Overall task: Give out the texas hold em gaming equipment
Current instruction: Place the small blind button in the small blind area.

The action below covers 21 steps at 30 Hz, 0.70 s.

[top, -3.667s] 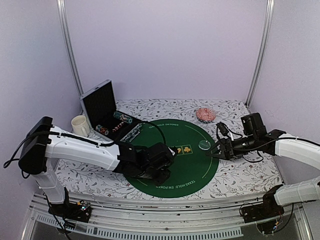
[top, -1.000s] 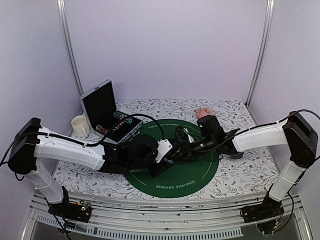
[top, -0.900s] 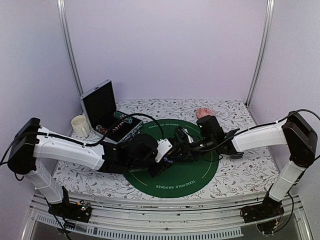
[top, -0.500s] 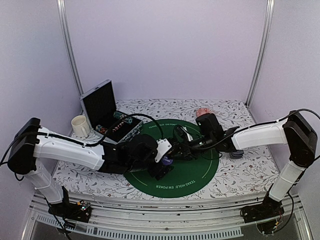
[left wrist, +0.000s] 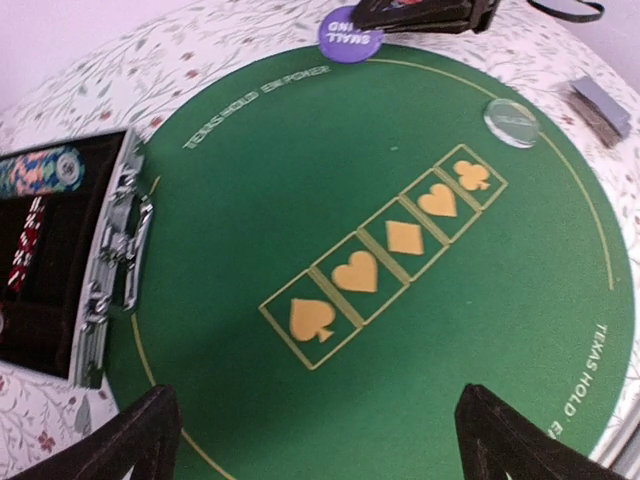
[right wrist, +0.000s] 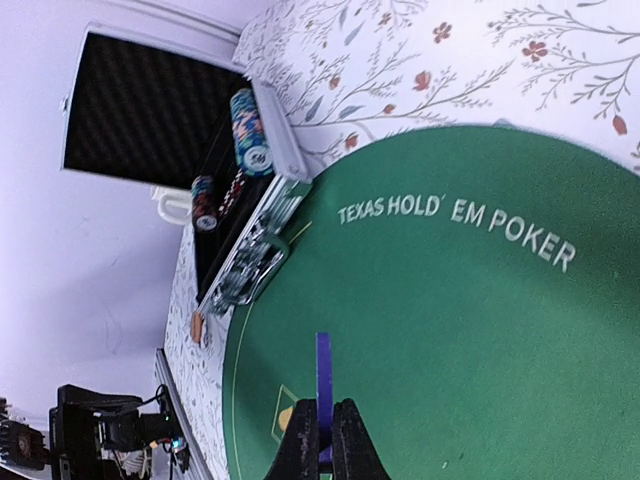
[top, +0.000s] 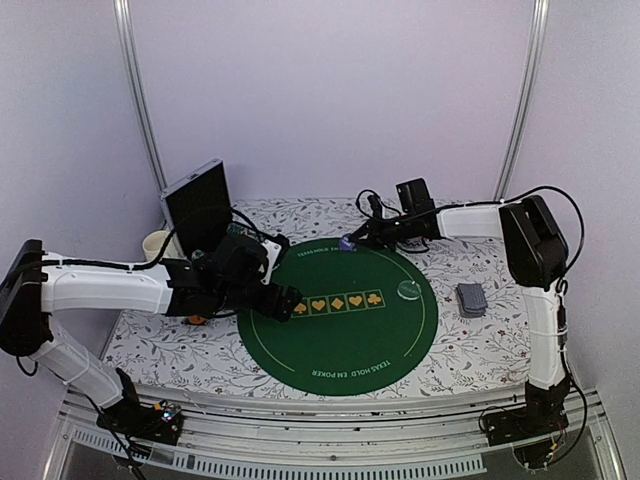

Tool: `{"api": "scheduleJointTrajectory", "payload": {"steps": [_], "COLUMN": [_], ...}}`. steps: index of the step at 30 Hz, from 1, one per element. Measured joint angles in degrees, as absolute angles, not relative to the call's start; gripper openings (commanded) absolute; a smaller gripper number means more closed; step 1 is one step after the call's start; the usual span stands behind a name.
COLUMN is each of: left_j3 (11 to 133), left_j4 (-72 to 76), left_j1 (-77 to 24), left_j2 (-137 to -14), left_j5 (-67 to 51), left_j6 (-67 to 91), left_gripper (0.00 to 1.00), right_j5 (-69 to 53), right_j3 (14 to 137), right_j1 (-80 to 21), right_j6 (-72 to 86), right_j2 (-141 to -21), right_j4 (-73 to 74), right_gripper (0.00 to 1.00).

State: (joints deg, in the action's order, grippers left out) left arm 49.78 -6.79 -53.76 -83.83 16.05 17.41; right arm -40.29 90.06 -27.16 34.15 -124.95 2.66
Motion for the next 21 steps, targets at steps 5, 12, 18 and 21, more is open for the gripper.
{"api": "scheduleJointTrajectory", "payload": {"steps": [5, 12, 18, 21], "left_j3": [45.76, 41.93, 41.93, 41.91], "left_j4": [-11.09, -14.35, -14.7, -15.4], "left_j1": [-48.82, -45.04, -44.07, -43.68], "left_j2": [-81.28, -79.59, -79.18, -78.37], "left_j5": [16.53, 16.14, 16.1, 16.19], "left_j6": [22.61, 25.89, 26.52, 26.68], "left_gripper": [0.98, 0.98, 0.98, 0.98], "right_j5": [-38.85, -37.34, -34.59, -33.19], "right_j3": [100.53, 103.7, 104.51, 104.75], "right_j1": [-27.11, -27.49, -27.49, -27.49], "right_j6": [36.69, 41.19, 43.05, 42.74], "right_j2": [-135.7, -141.23, -141.25, -141.21], "right_j4": [4.67, 5.93, 6.74, 7.66], "right_gripper": [0.03, 0.08, 0.38, 0.55]}}
